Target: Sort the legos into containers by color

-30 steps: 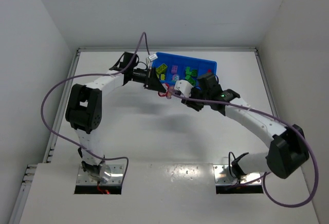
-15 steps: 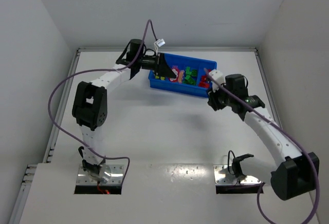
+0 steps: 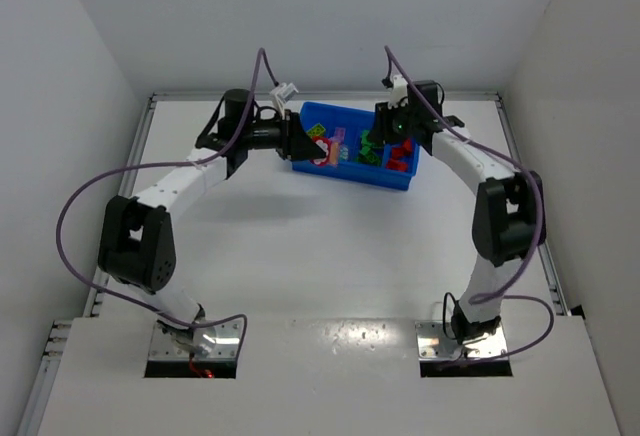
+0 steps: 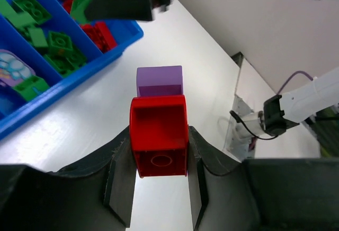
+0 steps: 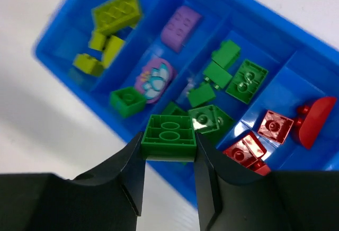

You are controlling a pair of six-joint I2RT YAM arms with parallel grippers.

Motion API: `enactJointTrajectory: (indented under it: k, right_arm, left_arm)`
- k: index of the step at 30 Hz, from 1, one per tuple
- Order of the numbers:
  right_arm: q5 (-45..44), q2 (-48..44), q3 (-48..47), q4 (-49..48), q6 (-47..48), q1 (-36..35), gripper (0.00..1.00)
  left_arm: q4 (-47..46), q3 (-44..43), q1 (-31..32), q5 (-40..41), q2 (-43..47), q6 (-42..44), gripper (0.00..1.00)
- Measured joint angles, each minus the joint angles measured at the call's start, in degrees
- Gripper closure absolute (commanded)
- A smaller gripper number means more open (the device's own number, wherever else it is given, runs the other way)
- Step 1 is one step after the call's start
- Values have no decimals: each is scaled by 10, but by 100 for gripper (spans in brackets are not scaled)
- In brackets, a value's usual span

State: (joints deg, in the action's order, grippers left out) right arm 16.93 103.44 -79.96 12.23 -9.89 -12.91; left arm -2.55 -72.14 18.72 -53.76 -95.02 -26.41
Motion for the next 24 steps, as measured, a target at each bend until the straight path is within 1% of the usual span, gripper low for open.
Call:
enactJointTrajectory:
  k: [1, 2, 3, 4, 5, 7, 9, 11, 13, 15, 17, 20, 24]
  right_arm:
    - [0, 20, -8, 0, -3, 3, 98]
    - [0, 40, -14, 0, -5, 6, 76]
    - [-1, 55, -18, 3, -7, 9, 61]
    - [-1, 71, -24, 5, -8, 12, 50]
    - [-1, 85, -30, 7, -12, 14, 32]
    - [-2, 108, -38, 8, -15, 17, 19]
    - [0, 119, -44, 11, -16, 17, 15]
    - [15, 119, -46, 16, -17, 17, 15]
    - [55, 117, -51, 14, -17, 21, 15]
    - [133, 107, -49, 8, -18, 30, 15]
    - [236, 83, -36, -3, -28, 45, 15]
    - [362, 34, 3, -49, -71, 61, 15]
    - [464, -25, 57, -100, -122, 54, 15]
  left_arm:
    - [3, 0, -3, 5, 11, 7, 100]
    - [5, 0, -7, 9, 20, 14, 100]
    - [5, 0, -11, 10, 26, 19, 100]
    - [5, 0, -16, 13, 31, 23, 100]
    - [7, 0, -21, 14, 33, 28, 100]
    - [12, 2, -30, 19, 34, 35, 100]
    - [21, 5, -37, 23, 34, 40, 99]
    - [27, 9, -40, 20, 33, 44, 98]
    - [31, 9, -43, 8, 29, 48, 95]
    - [19, 8, -48, -30, 15, 41, 94]
    - [-12, 7, -55, -68, -9, 16, 94]
    - [-33, -1, -65, -109, -47, -10, 94]
    - [-44, -32, -63, -147, -85, -29, 94]
